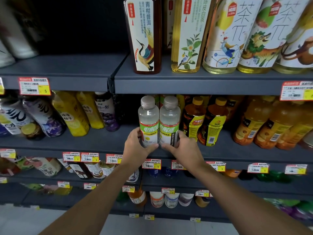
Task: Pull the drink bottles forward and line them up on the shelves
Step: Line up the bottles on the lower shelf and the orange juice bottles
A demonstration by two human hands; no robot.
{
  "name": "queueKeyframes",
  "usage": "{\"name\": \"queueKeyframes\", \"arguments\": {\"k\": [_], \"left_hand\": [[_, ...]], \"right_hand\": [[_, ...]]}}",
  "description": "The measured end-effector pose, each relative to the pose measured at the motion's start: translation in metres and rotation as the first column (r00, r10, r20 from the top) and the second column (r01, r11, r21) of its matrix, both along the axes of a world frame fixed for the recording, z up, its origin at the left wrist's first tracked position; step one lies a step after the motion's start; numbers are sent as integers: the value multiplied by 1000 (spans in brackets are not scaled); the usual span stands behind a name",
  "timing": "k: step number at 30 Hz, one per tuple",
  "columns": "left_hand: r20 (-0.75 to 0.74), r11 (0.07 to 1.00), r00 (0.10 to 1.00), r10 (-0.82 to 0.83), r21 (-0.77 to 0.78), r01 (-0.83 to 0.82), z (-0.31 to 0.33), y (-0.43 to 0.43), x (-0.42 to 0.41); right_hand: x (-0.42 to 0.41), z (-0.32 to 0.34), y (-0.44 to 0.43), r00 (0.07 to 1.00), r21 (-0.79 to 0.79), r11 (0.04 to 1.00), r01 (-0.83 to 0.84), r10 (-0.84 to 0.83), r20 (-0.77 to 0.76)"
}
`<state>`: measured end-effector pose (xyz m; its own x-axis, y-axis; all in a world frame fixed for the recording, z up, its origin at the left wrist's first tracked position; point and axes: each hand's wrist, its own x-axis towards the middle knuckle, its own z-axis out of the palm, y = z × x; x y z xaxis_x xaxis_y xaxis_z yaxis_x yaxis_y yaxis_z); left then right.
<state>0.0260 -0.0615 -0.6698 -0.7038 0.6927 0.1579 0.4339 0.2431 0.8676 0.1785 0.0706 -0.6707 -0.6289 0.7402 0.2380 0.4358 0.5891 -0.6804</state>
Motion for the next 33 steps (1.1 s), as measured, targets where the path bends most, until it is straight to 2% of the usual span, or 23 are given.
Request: {"name": "queueKeyframes", "arguments": {"k": [5,12,18,25,33], "left_hand": [[16,999,999,37,-23,-37,-7,3,0],[46,998,999,-29,-48,31,-5,-6,-4],[-57,958,986,-155,-254,136,-5,-6,-15],[-128,956,980,-153,-270,114,-15,-8,-24],[-120,931,963,-239,-311,193,-10,-9,-33]], "right_hand": [[-2,-5,0,996,9,999,43,-44,74],[10,-1,10,991,-117,990,-83,94,92],[8,-4,18,919,27,992,-126,107,379],[10,-10,21,935,58,990,-129,102,341],[10,-4,24,913,12,977,-213,194,360]]}}
